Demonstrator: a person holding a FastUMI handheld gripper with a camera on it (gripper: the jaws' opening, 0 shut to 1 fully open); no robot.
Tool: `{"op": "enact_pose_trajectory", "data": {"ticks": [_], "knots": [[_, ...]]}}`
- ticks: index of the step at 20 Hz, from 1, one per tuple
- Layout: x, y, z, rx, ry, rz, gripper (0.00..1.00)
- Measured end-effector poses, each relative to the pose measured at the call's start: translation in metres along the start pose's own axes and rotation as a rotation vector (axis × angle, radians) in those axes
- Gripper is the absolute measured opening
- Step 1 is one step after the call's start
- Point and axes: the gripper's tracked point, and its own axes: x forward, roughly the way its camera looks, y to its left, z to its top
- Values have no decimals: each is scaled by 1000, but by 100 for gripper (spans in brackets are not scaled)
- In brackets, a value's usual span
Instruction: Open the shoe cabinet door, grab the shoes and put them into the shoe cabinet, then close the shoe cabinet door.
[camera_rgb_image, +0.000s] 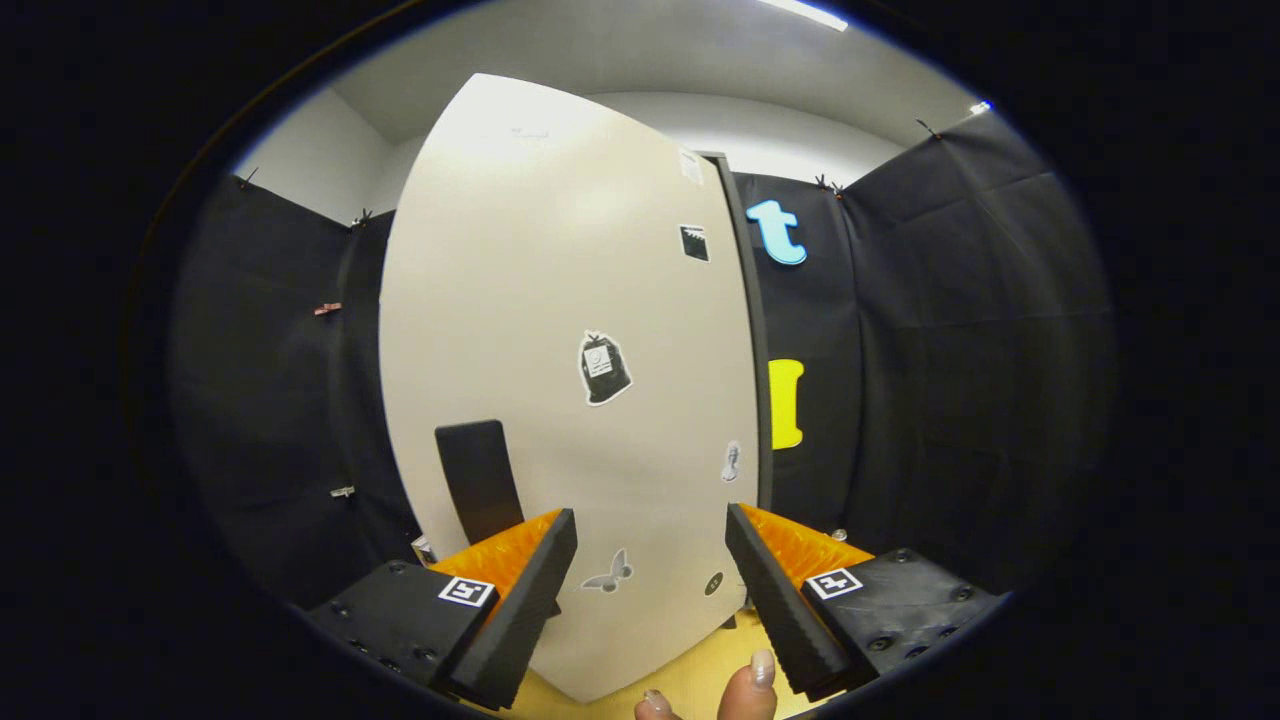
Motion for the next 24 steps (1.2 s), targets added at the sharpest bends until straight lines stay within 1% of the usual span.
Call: {"op": "enact_pose_trajectory", "data": {"ticks": [4,7,10,20,24], "knots": [[-4,18,-6,9,1,24,97],[-12,28,-7,-14,-5,38,98],[-18,31,-2,-31,-34,32,98],[-29,22,-3,-68,-38,44,98],[-34,19,-3,-64,-42,55,98]]}}
